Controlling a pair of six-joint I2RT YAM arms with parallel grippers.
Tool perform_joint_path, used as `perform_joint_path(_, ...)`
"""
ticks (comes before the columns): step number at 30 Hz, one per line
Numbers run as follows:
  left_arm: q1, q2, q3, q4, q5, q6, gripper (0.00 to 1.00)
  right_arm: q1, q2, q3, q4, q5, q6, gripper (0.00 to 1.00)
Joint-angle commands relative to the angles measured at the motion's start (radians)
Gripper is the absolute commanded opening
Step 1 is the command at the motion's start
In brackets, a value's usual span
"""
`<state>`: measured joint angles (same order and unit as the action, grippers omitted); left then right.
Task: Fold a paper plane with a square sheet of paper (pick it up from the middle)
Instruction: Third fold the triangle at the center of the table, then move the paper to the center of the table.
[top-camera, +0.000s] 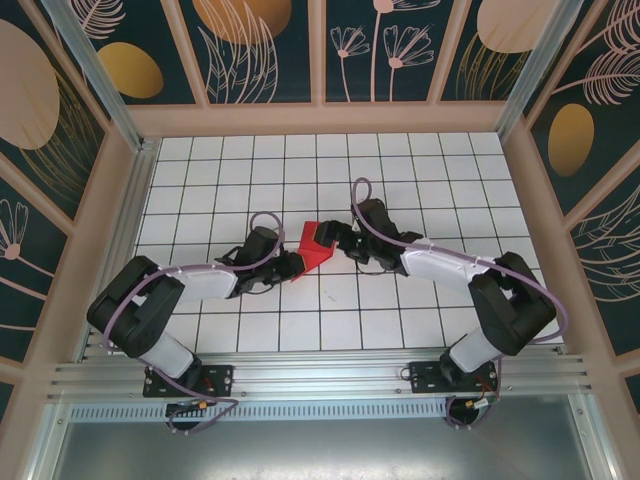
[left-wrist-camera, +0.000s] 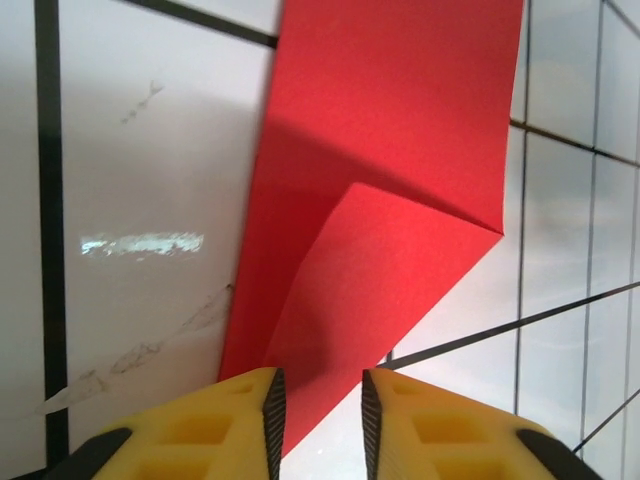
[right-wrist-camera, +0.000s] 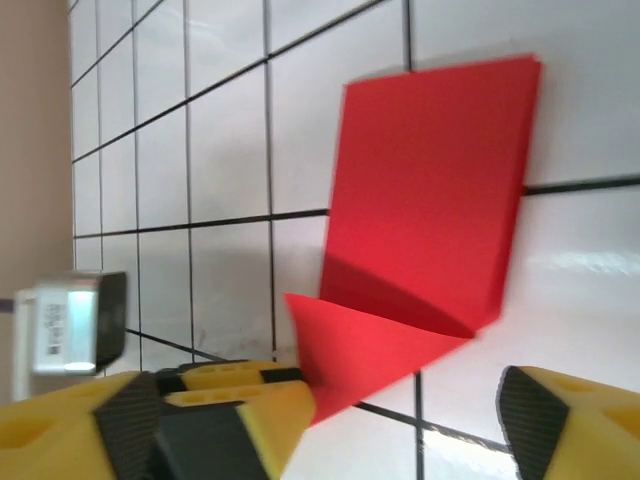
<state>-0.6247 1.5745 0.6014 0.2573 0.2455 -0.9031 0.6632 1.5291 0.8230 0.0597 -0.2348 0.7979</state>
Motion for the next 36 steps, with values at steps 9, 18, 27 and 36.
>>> perform_joint_path(9,-0.001,0.033,0.070,-0.009,-0.007,0.005,0.33,-0.059,0.044,-0.069,0.123,-0.136,-0.010,0.98)
perform_joint_path(18,-0.002,0.075,0.095,0.022,-0.108,-0.019,0.19,-0.059,0.158,-0.018,0.169,-0.201,0.031,0.73)
perform_joint_path(27,-0.001,0.103,0.096,0.037,-0.130,-0.028,0.18,-0.058,0.217,-0.001,0.199,-0.241,0.018,0.60)
perform_joint_path(36,-0.002,0.119,0.098,0.033,-0.129,-0.023,0.17,-0.042,0.276,0.017,0.245,-0.282,0.030,0.54)
